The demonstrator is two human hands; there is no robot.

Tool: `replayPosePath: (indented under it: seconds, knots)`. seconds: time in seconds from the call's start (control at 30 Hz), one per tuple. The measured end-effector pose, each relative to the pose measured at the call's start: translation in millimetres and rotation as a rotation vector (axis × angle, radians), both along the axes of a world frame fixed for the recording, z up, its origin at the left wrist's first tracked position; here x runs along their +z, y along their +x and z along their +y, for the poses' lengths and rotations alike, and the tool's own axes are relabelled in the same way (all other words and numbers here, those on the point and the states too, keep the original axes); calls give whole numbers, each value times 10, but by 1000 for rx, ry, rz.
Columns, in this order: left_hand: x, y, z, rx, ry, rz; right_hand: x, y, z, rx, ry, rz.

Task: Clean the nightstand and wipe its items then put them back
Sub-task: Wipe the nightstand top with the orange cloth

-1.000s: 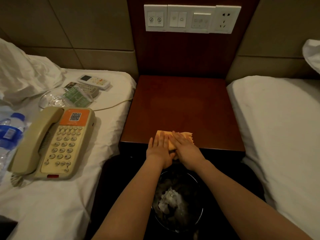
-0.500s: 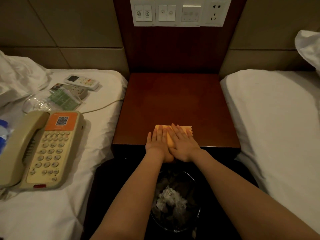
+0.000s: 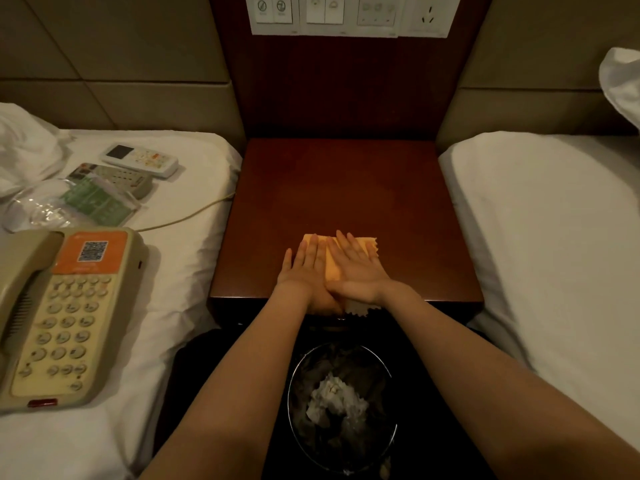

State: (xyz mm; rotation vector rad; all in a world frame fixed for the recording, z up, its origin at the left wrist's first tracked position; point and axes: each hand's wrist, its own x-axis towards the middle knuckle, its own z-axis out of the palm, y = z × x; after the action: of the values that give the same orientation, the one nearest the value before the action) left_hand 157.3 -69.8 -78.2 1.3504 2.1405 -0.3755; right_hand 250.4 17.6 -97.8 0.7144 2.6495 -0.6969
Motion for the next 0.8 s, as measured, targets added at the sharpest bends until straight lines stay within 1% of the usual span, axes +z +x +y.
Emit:
replayPosePath:
  seconds: [0.07,0.17,0.27,0.47,0.63,0.8]
  knots:
    - [17,-92,56,-32,-19,7,8,-57,46,-21,-17,3]
    - [49,-209,159,-60,-68,-3,-27,-141,62,-39,42,-3]
    - [53,-313,255,-50,-83,-19,-35,-235,120,-46,56,-26]
    - [35,-437,400,-29,-80,14,14,-405,212,-44,70,-66]
    - [42,-403,382,-24,-52,8,6,-361,135,-88,82,-52]
    - [53,-210,339,-82,-20,-32,-13,-127,42,-155,77,-46]
